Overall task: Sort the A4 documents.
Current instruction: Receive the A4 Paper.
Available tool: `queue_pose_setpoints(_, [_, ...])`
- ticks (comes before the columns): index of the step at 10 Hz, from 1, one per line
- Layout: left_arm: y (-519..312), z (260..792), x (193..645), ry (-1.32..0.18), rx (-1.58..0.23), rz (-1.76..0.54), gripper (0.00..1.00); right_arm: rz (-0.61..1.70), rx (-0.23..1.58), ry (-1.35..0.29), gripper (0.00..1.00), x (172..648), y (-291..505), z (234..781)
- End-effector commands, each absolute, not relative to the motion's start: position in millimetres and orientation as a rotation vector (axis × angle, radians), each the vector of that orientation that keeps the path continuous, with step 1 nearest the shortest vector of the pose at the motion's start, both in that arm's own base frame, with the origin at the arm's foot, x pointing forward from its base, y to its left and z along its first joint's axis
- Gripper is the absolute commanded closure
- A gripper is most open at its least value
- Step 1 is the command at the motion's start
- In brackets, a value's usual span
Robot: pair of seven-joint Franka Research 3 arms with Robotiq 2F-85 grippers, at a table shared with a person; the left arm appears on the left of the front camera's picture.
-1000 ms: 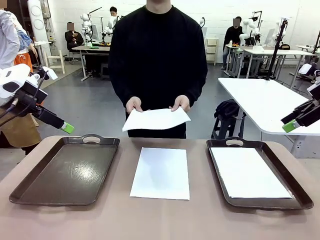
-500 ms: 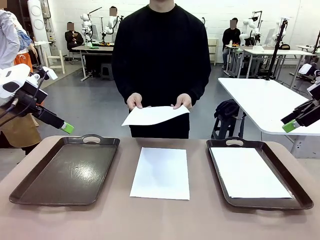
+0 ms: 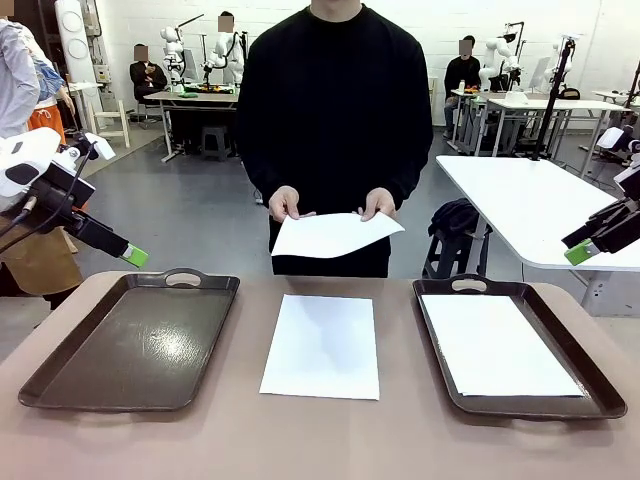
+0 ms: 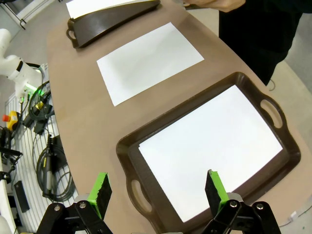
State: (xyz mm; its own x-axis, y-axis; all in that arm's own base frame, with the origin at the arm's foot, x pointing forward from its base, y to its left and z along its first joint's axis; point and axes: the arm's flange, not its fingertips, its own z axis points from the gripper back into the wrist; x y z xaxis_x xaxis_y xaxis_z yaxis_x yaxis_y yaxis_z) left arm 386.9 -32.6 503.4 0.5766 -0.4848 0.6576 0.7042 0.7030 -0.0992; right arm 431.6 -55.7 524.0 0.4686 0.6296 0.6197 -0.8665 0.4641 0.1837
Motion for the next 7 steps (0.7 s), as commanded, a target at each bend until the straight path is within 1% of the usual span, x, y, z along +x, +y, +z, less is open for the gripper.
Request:
queue_pose_setpoints(1, [-29.8,501.1,387.7,-0.656,-0.387,-0.729,0.0,0.972,0.513,-0.517,0.0,432.6,-53.6,524.3])
queue_pose_setpoints(7, [-29.8,501.1,387.7,-0.656,-0.387,-0.729,0.0,0.972,0.513,-0.517,0.0,432.6,-53.6,524.3])
